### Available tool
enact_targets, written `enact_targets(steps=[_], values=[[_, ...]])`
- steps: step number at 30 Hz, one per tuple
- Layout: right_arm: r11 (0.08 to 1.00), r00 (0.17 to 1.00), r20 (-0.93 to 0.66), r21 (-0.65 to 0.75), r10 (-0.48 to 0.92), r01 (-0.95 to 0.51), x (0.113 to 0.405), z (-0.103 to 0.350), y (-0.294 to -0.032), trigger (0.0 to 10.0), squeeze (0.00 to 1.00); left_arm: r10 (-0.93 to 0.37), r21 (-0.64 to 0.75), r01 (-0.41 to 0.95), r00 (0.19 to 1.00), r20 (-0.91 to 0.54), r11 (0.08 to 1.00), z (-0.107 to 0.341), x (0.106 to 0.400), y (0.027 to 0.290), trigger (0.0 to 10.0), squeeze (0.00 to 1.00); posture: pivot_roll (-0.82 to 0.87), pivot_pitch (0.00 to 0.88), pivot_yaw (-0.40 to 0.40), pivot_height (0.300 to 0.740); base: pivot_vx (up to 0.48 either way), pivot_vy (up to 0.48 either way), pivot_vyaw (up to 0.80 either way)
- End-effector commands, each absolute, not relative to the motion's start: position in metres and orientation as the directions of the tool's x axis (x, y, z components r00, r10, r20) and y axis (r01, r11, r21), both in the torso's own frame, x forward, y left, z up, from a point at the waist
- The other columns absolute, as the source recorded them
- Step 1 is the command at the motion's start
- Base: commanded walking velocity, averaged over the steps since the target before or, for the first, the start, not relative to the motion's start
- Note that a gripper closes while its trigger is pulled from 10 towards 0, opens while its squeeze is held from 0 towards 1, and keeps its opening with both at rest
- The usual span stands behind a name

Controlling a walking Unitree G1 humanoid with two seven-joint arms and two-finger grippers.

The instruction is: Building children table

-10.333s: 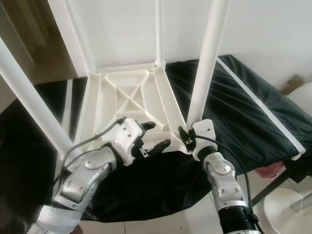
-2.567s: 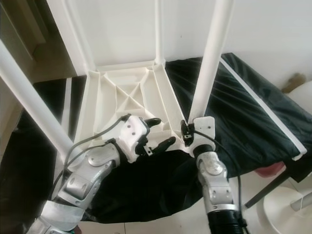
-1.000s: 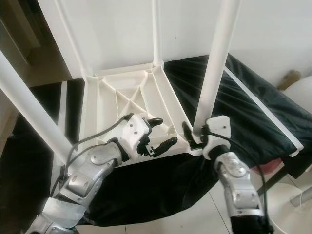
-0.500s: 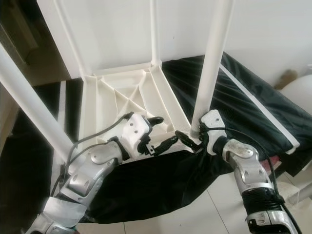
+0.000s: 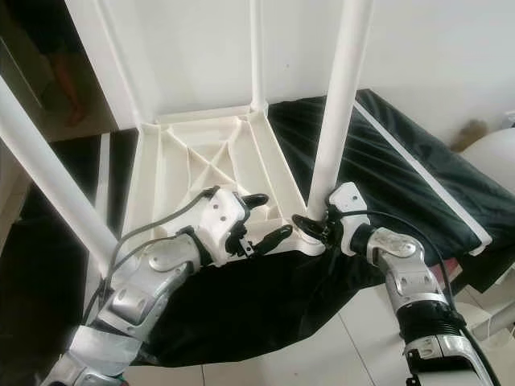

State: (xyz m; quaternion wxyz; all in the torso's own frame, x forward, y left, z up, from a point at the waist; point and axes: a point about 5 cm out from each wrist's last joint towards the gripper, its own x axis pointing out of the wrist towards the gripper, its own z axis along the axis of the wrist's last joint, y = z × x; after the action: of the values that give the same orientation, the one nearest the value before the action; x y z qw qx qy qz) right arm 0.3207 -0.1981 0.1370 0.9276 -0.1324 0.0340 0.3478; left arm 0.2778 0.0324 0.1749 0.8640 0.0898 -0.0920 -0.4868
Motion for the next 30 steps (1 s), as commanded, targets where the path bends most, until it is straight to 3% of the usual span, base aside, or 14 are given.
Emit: enact_targets(steps=[1,8,12,13,16,23,28,30], values=[[0.749,0.777,-0.219,-0.211,0.59,-0.629,0.319,0.123,-0.204,10.0,0.0,-0.878,0.248,0.845,0.474,0.062,0.473,0.174,0.275,0.032,10.0,0.0,-0.06,0.0,0.032,0.74,0.0,0.0,0.0],[0.801,0.827,-0.192,-0.212,0.528,-0.561,0.318,0.123,-0.205,10.0,0.0,-0.881,0.248,0.848,0.47,0.061,0.469,0.174,0.275,0.031,10.0,0.0,-0.07,0.0,0.034,0.74,0.0,0.0,0.0],[0.849,0.879,-0.176,-0.23,0.444,-0.475,0.318,0.123,-0.208,10.0,0.0,-0.882,0.246,0.85,0.467,0.06,0.466,0.173,0.275,0.032,10.0,0.0,-0.07,0.0,0.037,0.74,0.0,0.0,0.0],[0.896,0.926,-0.142,-0.236,0.35,-0.375,0.318,0.125,-0.208,10.0,0.0,-0.885,0.243,0.853,0.462,0.059,0.462,0.173,0.274,0.031,10.0,0.0,-0.07,0.0,0.043,0.74,0.0,0.0,0.0],[0.915,0.944,-0.122,-0.235,0.306,-0.327,0.317,0.126,-0.208,10.0,0.0,-0.886,0.242,0.855,0.46,0.058,0.459,0.173,0.273,0.031,10.0,0.0,-0.07,0.0,0.043,0.74,0.0,0.0,0.0],[0.962,0.977,-0.103,-0.178,0.189,-0.205,0.307,0.12,-0.189,10.0,0.0,-0.889,0.241,0.858,0.455,0.054,0.453,0.172,0.273,0.031,10.0,0.0,-0.08,0.0,0.052,0.74,0.0,0.0,0.0],[0.992,0.995,-0.1,-0.128,-0.012,-0.001,0.301,0.115,-0.177,10.0,0.0,-0.891,0.24,0.86,0.452,0.054,0.451,0.172,0.274,0.031,10.0,0.0,-0.08,0.0,0.054,0.74,0.0,0.0,0.0],[0.991,0.995,-0.099,-0.135,-0.024,0.011,0.301,0.114,-0.176,10.0,0.0,-0.891,0.24,0.86,0.451,0.054,0.45,0.173,0.274,0.031,10.0,0.0,-0.08,0.0,0.053,0.74,0.0,0.0,0.0]])
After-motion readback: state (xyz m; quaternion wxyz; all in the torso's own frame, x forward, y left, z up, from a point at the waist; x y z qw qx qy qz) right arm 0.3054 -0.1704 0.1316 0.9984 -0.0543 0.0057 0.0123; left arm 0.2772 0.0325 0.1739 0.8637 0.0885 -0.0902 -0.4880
